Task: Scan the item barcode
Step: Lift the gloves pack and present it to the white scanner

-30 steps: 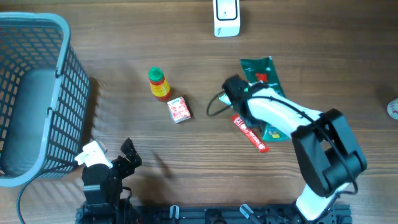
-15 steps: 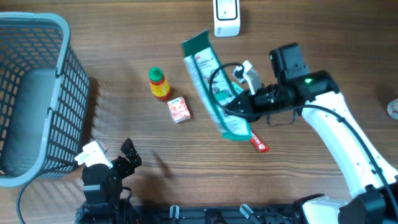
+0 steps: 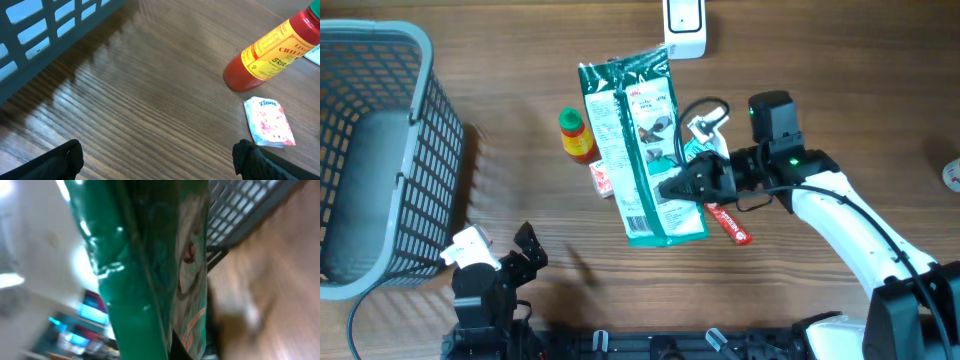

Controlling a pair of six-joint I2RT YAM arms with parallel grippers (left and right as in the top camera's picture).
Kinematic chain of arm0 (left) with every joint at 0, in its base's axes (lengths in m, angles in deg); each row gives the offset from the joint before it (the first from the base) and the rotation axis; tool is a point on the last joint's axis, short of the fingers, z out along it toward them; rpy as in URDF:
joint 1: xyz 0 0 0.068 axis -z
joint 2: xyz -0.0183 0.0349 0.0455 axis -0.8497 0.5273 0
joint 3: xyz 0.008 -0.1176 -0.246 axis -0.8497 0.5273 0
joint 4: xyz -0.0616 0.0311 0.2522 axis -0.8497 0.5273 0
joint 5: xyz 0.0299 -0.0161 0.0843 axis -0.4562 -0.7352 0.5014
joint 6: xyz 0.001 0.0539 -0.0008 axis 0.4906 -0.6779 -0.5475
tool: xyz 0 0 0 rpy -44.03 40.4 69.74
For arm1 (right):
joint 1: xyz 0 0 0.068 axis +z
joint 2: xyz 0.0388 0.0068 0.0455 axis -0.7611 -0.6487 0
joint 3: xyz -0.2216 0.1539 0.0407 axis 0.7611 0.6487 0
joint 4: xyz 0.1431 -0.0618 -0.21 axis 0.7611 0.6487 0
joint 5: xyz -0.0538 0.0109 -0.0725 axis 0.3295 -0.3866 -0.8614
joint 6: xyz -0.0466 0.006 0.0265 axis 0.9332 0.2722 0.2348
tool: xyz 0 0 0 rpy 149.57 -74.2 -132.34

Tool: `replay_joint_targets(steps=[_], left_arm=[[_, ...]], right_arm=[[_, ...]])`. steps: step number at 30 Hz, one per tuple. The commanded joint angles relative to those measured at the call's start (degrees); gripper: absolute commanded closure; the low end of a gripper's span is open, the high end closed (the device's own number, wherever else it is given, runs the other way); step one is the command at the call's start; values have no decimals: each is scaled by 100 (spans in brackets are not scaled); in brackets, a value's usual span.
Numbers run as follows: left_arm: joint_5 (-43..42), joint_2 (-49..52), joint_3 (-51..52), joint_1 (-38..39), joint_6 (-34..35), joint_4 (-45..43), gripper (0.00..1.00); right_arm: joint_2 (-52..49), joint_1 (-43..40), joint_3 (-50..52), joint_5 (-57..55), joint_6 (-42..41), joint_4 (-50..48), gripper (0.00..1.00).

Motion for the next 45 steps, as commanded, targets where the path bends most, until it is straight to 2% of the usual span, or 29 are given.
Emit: replay_joint_targets(steps=[1,3,9,13,16,18,21,23,26,29,30,34,38,40,45], left_arm=[[96,-28,26,-4,-7,-11,0],[96,-28,26,-4,-7,-11,0],[96,-28,26,-4,-7,-11,0],[96,-28,26,-4,-7,-11,0],[96,-28,26,-4,-7,-11,0],[96,-28,26,-4,-7,-11,0],[96,-28,26,-4,-7,-11,0],[96,-28,26,-4,-7,-11,0],[96,-28,26,-4,-7,-11,0],[96,-28,26,-4,-7,-11,0],[96,-28,26,-4,-7,-11,0],[96,-28,26,-4,-7,-11,0],[94,-28,26,-4,-7,-11,0],[96,-28,26,-4,-7,-11,0],[96,-28,26,-4,-7,-11,0]], right_arm=[[-11,-2,-52,428,-2702,-321,96],[-11,-2,-52,424,-2962,-358,96],[-11,-2,-52,426,-2959,-492,96],[-9,-2,-50,216,-2186,-472,95],[98,-2,-50,-4,-1567,0,95],[396,-2,-50,-741,-951,966,95],[1209,-2,-50,-2994,-83,2955,95],[1740,-2,-50,-4197,4,3617,95],[2741,-2,-52,-5064,-11,3792,95],[3698,-2,-52,-6478,44,3519,95],[3952,-2,-50,-6824,354,3331,95],[4181,-2,-50,-6492,1998,2245,95],[3425,-2,-50,-6459,3047,1191,95],[2522,-2,-50,-6459,3679,120,95],[494,9,-52,-6959,3757,-2798,95]])
